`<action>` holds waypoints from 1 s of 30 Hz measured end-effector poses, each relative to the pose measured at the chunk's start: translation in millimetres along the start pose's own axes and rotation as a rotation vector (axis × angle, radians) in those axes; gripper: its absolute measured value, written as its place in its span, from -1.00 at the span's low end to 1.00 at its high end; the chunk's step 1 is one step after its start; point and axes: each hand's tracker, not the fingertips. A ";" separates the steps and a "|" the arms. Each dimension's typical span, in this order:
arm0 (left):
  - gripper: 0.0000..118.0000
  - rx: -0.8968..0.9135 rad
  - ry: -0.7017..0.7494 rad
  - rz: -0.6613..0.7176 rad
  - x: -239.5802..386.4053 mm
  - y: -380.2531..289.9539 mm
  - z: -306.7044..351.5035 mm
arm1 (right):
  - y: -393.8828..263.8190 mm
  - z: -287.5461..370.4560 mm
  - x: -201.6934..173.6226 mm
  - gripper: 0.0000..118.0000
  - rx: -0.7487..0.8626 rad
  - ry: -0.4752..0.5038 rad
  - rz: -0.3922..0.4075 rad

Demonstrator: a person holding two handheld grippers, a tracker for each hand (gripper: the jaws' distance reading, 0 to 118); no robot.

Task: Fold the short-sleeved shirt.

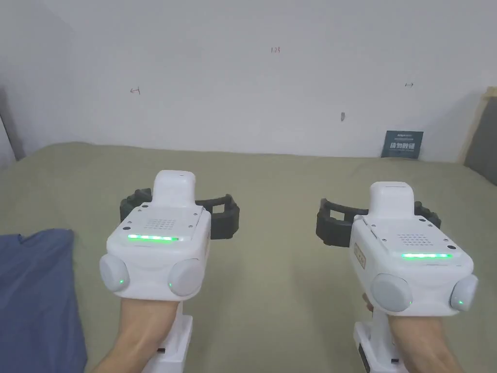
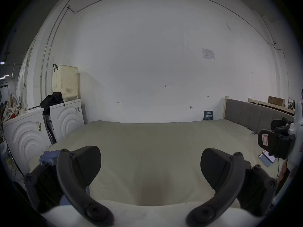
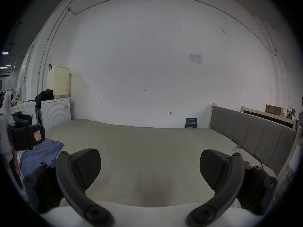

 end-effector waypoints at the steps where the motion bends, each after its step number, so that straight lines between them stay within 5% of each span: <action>1: 1.00 -0.001 -0.001 0.002 -0.1 -0.1 0.1 | 0.1 0.4 0.5 1.00 0.007 -0.005 0.003; 30: 1.00 -0.009 0.004 0.019 -2.2 -0.6 1.5 | 0.6 2.1 -1.1 1.00 0.003 0.002 -0.001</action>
